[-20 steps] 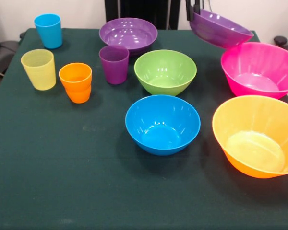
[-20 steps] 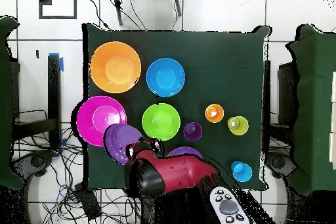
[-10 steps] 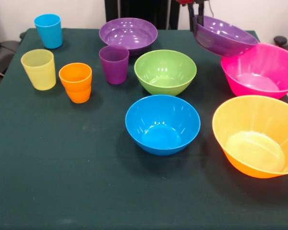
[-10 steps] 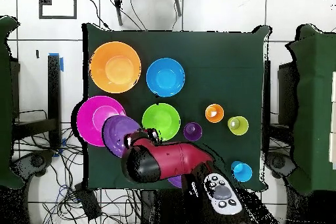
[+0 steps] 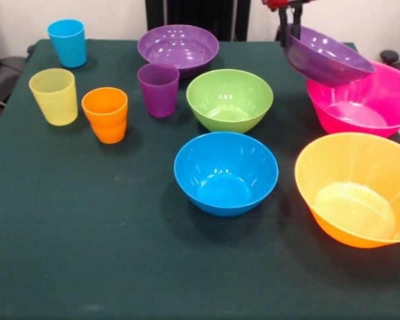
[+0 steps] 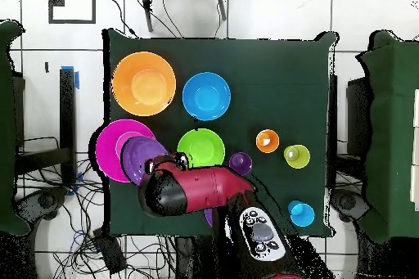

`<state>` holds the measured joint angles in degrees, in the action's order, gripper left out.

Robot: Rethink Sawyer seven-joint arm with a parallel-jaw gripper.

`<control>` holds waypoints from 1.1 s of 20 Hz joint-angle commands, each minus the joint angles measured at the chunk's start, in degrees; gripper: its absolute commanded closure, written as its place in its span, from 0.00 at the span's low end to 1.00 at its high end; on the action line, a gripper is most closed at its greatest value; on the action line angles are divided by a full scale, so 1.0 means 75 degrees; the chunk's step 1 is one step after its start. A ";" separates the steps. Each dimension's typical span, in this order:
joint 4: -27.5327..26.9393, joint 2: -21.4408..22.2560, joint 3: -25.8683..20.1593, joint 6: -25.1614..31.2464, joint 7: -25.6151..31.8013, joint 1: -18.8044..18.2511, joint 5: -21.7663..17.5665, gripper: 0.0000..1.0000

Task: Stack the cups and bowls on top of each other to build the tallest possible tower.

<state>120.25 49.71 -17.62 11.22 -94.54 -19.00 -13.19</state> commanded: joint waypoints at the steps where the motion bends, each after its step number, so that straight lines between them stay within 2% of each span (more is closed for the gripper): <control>1: -0.0543 -0.0125 0.0136 0.0852 -0.1201 0.0180 0.0515 1.00; 5: -0.0735 -0.0070 0.0124 0.1222 -0.1185 0.0221 0.0789 1.00; 10: -0.0726 -0.0160 0.0126 0.1095 -0.1188 0.0236 0.0928 1.00; 17: -0.1200 0.0128 0.0160 0.2070 -0.0841 0.0289 0.1096 1.00; 22: -0.1348 0.0079 0.0064 0.2298 -0.0765 0.0185 0.1146 1.00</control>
<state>114.73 50.03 -17.36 20.18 -94.54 -18.01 -6.34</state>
